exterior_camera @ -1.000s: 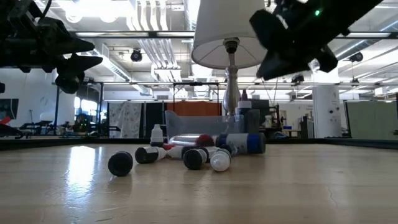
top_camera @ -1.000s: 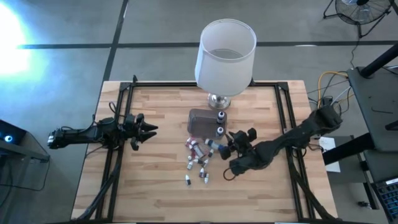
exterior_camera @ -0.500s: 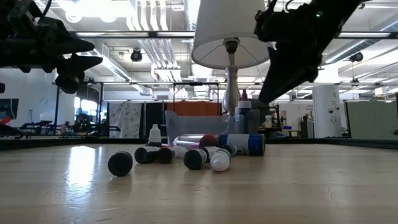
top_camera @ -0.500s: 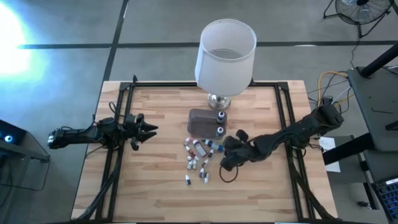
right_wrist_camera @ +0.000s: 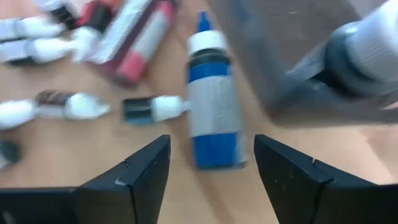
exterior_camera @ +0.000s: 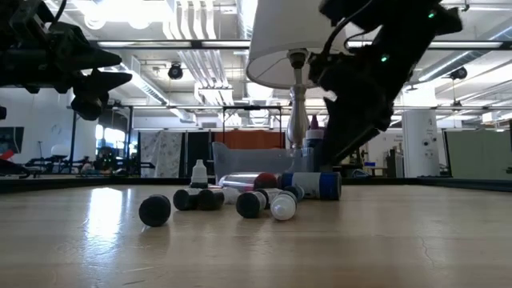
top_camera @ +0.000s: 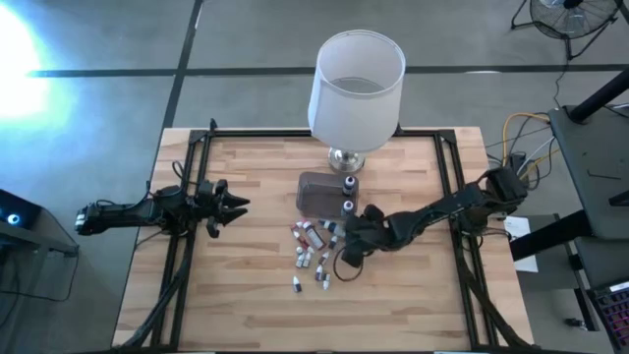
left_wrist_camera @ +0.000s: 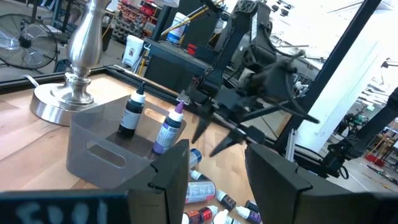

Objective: Pick & Place food coloring
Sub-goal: Put the big blue food coloring bottle into the black bin

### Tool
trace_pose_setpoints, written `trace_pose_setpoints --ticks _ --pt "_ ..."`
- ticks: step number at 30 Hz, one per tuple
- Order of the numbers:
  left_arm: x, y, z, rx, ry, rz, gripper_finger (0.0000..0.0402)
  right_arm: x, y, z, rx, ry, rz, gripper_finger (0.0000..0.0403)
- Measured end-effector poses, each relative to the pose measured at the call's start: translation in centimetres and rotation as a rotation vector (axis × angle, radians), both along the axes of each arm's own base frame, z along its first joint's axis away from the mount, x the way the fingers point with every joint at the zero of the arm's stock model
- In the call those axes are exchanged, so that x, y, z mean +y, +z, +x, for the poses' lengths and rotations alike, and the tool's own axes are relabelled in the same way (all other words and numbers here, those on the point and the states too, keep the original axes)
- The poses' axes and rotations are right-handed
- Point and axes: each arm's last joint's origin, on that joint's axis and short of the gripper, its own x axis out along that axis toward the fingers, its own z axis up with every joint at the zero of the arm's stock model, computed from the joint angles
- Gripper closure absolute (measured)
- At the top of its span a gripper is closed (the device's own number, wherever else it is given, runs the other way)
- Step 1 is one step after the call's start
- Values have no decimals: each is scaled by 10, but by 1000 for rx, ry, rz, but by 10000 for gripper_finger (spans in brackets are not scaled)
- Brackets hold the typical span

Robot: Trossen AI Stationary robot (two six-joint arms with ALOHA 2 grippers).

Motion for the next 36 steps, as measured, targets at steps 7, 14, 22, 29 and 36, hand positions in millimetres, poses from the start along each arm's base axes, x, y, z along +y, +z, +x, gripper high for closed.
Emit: trace_pose_setpoints --ticks 7,14,22,29,36 --pt "0 0 0 0 0 0 266 -6 -18 -1 57 -12 -49 177" --pt "0 0 0 -1 0 0 266 -3 -36 6 90 64 11 184" --pt "0 0 0 0 0 0 266 0 -32 5 92 79 36 209" --pt "0 0 0 0 0 0 266 1 -13 3 31 88 46 197" --pt "0 0 0 0 0 0 266 -1 -10 8 -19 90 52 164"
